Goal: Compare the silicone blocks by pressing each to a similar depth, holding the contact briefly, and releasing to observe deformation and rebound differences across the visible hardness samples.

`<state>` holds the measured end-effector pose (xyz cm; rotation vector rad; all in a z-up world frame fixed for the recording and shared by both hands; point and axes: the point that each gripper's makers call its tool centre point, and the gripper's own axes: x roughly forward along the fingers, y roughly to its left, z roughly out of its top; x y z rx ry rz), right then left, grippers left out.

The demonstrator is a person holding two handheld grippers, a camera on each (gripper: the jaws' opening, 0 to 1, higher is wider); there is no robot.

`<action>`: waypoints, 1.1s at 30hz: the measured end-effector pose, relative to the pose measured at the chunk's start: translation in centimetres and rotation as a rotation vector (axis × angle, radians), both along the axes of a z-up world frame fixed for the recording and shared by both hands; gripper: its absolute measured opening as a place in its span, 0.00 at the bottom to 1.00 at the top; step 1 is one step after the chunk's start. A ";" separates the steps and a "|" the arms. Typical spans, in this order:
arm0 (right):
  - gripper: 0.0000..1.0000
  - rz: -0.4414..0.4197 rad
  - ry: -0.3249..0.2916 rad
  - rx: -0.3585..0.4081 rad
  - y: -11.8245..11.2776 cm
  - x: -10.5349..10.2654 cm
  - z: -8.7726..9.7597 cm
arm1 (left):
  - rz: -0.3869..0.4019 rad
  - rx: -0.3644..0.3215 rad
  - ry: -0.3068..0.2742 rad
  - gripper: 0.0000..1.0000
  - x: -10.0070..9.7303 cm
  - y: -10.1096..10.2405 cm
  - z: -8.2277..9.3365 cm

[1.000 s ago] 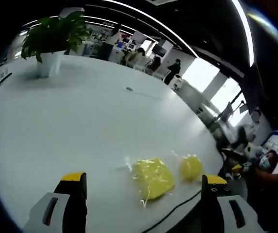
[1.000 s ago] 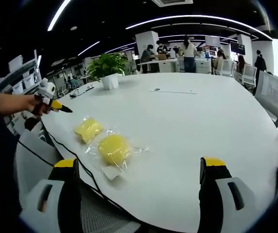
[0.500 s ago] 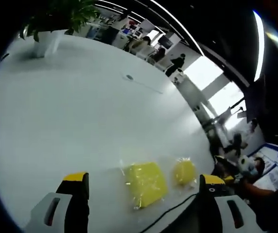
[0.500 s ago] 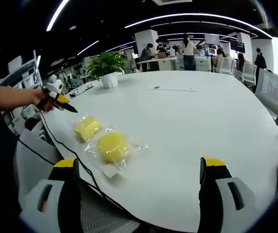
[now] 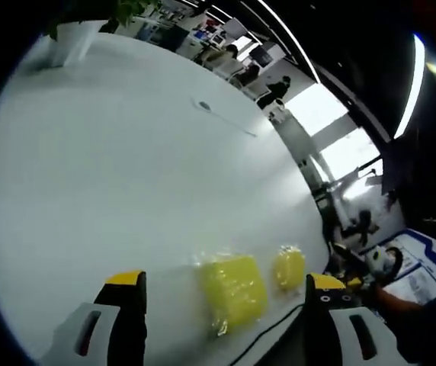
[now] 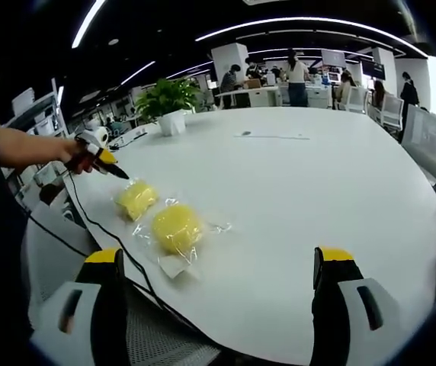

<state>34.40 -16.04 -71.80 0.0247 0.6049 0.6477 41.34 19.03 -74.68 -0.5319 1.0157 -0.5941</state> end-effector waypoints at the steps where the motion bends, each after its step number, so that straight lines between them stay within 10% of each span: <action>1: 0.96 0.000 0.001 0.000 0.0 0.0 0.0 | -0.003 0.009 0.003 0.79 0.0 0.0 -0.2; 19: 0.96 -0.013 0.018 0.004 0.0 -0.2 -0.5 | 0.090 -0.096 0.039 0.32 1.2 -0.5 -2.7; 33: 0.96 -0.015 0.023 0.008 0.0 -0.2 -0.6 | 0.148 -0.165 0.074 0.18 1.0 -0.8 -4.0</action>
